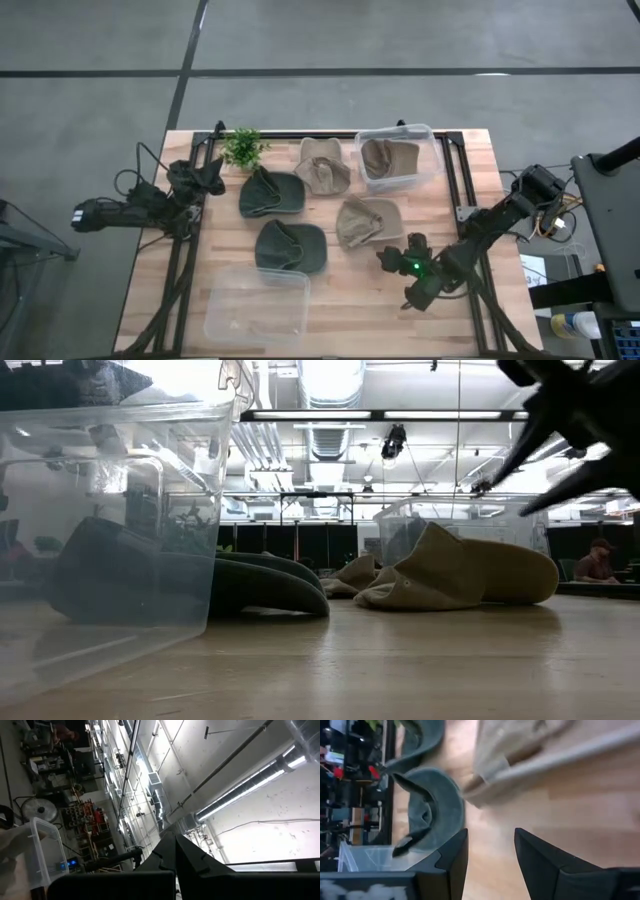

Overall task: Pick & Place hat
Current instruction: Put the middle brown cap into the top transparent bin

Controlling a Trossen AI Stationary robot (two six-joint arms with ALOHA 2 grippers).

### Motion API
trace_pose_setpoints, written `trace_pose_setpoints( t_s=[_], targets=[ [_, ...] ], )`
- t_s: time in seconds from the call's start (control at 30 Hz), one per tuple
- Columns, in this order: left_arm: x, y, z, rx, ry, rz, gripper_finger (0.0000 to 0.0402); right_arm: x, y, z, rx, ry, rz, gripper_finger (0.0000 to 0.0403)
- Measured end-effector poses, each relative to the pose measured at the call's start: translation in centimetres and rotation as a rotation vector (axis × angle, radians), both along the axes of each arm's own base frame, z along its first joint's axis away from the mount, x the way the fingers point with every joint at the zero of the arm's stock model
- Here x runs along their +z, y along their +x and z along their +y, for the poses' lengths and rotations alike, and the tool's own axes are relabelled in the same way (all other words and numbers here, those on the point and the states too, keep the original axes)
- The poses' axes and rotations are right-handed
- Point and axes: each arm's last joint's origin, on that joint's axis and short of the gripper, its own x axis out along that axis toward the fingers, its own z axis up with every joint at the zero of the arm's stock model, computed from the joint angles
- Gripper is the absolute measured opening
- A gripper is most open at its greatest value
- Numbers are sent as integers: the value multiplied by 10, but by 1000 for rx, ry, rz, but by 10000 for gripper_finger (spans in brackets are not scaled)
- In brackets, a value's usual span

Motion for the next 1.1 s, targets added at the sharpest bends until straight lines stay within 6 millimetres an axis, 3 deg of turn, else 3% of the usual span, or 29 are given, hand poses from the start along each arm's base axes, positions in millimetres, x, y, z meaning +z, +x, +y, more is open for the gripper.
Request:
trace_pose_setpoints(
  t_s=[0.17,0.37,0.53,0.67,0.77,0.9,1.1],
  targets=[
    [0,0,0,-1,-2,-2,0,19,7,-6,200,-164,101,146],
    [0,0,0,-1,-3,-2,0,58,20,-12,621,-579,296,141],
    [0,0,0,-1,-3,-3,0,66,15,-33,826,-609,627,141],
    [0,0,0,-1,-3,-3,0,73,7,-49,837,-613,816,141],
    [1,0,0,-1,-4,-3,0,71,7,-52,918,-646,862,141],
    [1,0,0,-1,-3,-3,0,53,8,-51,1046,-671,903,141],
    [0,0,0,-1,-3,-2,0,34,6,-54,1060,-672,989,141]
  ],
)
